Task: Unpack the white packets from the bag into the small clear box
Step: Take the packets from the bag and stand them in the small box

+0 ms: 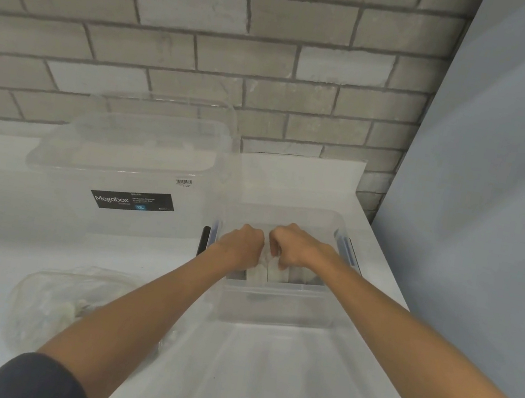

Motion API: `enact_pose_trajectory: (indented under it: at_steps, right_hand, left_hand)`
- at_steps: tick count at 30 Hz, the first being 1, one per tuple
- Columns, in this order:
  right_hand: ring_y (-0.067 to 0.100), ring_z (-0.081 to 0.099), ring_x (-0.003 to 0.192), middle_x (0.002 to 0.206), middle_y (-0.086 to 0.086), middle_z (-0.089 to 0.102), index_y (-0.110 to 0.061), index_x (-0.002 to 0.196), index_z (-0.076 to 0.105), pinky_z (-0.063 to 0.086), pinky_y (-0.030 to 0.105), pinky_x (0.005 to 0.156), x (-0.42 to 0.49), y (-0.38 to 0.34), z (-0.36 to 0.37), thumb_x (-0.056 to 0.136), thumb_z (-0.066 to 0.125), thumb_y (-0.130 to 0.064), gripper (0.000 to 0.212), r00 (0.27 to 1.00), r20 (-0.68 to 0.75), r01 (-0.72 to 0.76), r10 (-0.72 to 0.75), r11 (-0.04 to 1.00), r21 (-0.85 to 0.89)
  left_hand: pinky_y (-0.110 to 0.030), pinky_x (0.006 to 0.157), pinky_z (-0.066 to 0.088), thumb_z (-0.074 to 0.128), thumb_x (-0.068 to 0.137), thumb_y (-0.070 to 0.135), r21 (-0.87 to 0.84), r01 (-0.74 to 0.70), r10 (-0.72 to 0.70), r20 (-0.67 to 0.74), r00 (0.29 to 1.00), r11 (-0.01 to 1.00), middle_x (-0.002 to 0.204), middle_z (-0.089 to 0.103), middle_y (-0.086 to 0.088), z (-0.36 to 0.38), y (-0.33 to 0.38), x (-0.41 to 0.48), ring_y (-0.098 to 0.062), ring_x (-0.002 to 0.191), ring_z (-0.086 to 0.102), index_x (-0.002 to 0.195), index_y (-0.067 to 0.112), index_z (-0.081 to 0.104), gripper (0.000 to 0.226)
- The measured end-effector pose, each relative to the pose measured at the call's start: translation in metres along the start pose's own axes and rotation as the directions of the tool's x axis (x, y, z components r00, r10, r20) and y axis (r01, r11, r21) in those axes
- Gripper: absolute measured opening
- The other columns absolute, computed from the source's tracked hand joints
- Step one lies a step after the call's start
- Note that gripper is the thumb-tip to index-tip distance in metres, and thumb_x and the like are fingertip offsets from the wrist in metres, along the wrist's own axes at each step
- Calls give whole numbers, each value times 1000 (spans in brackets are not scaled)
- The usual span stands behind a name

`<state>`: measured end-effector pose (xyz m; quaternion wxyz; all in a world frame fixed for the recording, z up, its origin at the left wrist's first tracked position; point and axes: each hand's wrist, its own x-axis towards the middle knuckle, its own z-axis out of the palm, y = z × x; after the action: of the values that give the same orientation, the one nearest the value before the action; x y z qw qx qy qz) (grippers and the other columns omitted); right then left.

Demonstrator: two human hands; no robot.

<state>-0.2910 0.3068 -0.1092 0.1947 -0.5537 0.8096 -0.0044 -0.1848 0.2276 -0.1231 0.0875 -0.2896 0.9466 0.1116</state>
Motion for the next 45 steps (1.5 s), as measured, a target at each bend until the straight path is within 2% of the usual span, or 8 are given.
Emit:
enact_pose_trajectory:
  at_steps: [7, 12, 18, 22, 28, 37, 40, 45]
  right_hand:
    - [30, 60, 100, 117, 11, 55, -8, 102, 66, 52, 38, 88, -6, 0, -5, 80, 69, 3, 24, 1000, -8, -7, 7, 1000, 22]
    - [28, 61, 98, 113, 8, 57, -15, 99, 69, 51, 34, 80, -12, -2, -18, 85, 59, 3, 25, 998, -67, 0, 1, 1000, 6]
    - [25, 61, 93, 106, 7, 59, -20, 95, 70, 53, 38, 85, -20, -12, -50, 85, 61, -5, 20, 985, -168, 39, -29, 998, 53]
    - [16, 61, 72, 95, 5, 64, -20, 91, 71, 55, 34, 82, -34, -34, -69, 85, 63, -9, 15, 968, -235, 112, -83, 987, 112]
    - [16, 65, 72, 92, 5, 68, -15, 96, 72, 54, 26, 74, -61, -94, -77, 89, 59, -12, 16, 937, -301, 238, -179, 956, 171]
    - [9, 63, 63, 83, -4, 66, -13, 95, 72, 52, 16, 68, -68, -195, -48, 90, 61, -13, 12, 902, -298, 378, -311, 903, 203]
    - [13, 66, 64, 79, -5, 66, -14, 92, 71, 54, 23, 73, -64, -217, -30, 89, 61, -13, 11, 913, -249, 377, -324, 903, 208]
    - [16, 70, 66, 93, 5, 66, -15, 89, 69, 56, 28, 75, -51, -238, 12, 89, 56, -12, 14, 947, -114, 319, -301, 924, 211]
  left_hand:
    - [-35, 80, 55, 48, 89, 0, -20, -14, 13, -9, 1000, 1000, 109, 61, -15, -3, 1, -3, -30, 92, 64, 106, 1, 64, 23]
    - [-40, 81, 55, 48, 87, 3, -61, -36, 34, -40, 999, 998, 109, 63, -13, -16, 2, -11, -31, 92, 64, 102, 4, 67, 24]
    - [-34, 86, 53, 50, 87, 4, -225, -140, 102, -173, 980, 964, 99, 68, -9, -51, -5, -33, -25, 95, 64, 96, 9, 71, 24]
    - [-37, 87, 53, 56, 87, 9, -276, -210, 131, -281, 951, 938, 94, 70, -3, -71, -24, -56, -19, 89, 65, 96, 15, 71, 18]
    - [-40, 86, 51, 62, 86, 25, -305, -173, 42, -393, 919, 937, 89, 65, 13, -88, -69, -103, -15, 87, 60, 97, 31, 68, 14]
    - [-33, 76, 49, 63, 87, 29, -346, -74, -66, -377, 924, 935, 83, 64, 19, -73, -154, -178, -10, 85, 59, 89, 35, 66, 7]
    - [-35, 78, 52, 64, 85, 28, -363, -32, -104, -348, 932, 931, 79, 65, 20, -60, -176, -194, -8, 82, 62, 81, 36, 66, 9]
    - [-39, 77, 56, 59, 81, 15, -348, 20, -103, -221, 970, 937, 75, 70, 10, -36, -194, -205, -12, 74, 67, 74, 28, 70, 18]
